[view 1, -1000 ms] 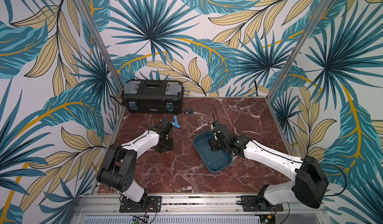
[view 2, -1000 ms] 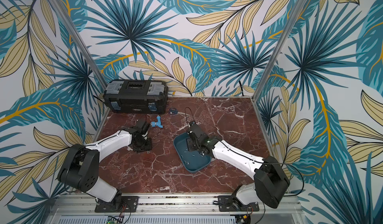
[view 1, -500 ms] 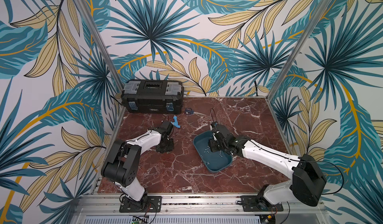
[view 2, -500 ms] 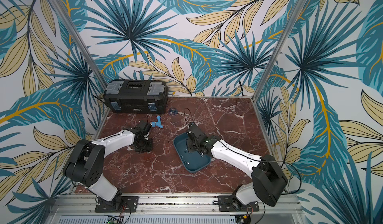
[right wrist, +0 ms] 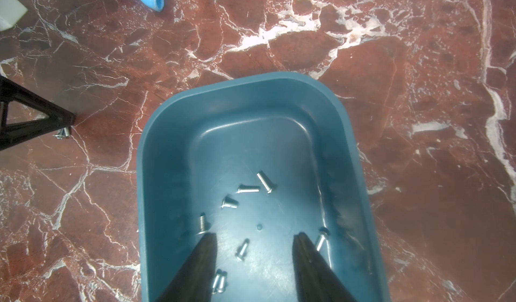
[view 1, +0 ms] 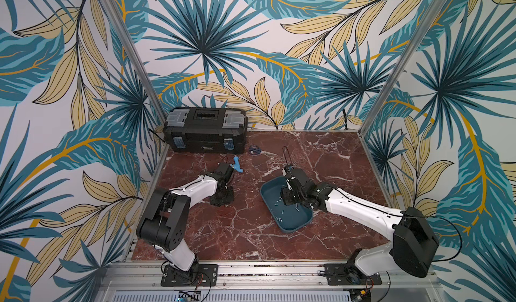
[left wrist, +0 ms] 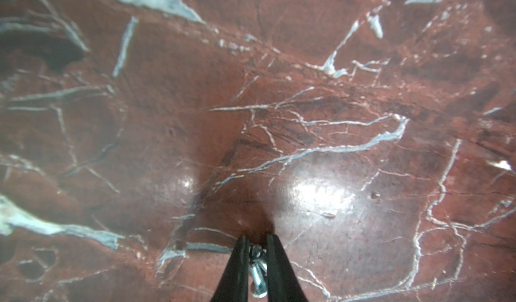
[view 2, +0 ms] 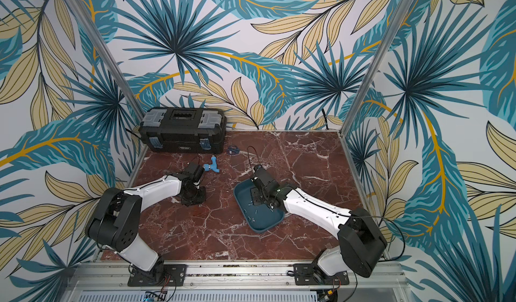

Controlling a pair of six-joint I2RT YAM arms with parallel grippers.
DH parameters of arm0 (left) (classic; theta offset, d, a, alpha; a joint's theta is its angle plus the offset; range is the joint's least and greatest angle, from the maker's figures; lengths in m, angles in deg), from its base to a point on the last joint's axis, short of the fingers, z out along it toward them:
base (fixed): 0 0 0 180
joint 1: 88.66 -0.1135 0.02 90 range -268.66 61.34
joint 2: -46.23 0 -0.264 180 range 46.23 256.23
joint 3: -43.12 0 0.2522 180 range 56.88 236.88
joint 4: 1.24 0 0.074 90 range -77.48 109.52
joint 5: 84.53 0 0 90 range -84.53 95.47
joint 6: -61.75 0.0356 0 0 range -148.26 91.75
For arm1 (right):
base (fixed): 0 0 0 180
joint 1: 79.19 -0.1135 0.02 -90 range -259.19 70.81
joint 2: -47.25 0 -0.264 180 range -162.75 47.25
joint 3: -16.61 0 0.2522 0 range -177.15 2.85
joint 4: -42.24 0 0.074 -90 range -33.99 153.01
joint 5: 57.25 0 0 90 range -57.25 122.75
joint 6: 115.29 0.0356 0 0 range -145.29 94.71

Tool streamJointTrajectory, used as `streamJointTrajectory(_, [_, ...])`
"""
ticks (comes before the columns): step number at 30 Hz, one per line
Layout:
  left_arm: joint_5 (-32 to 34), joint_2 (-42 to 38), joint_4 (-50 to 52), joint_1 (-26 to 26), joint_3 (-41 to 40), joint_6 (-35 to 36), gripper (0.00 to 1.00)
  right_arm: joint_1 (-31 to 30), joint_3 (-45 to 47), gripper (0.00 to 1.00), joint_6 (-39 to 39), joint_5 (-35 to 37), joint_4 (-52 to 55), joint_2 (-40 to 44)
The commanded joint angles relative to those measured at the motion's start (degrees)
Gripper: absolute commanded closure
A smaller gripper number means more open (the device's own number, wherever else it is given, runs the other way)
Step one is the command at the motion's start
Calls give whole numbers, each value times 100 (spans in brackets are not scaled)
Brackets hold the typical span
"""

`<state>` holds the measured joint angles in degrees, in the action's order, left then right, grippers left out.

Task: Put the screws on the desktop into the storage box
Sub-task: Pick up the screw from the center of the board.

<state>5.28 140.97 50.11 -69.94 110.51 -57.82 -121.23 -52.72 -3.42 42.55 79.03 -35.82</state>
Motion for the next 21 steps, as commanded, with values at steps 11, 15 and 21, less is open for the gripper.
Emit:
streamJointTrajectory(11, [121, 170, 17, 9, 58, 115, 100, -1, -37, 52, 16, -15, 193, -83])
streamJointTrajectory(15, [124, -11, 43, 10, 90, 111, 100, 2, -33, 52, 12, -2, 186, -103])
streamJointTrajectory(21, [44, -615, 118, 14, 108, 63, 100, -2, -41, 53, 41, 51, 185, -87])
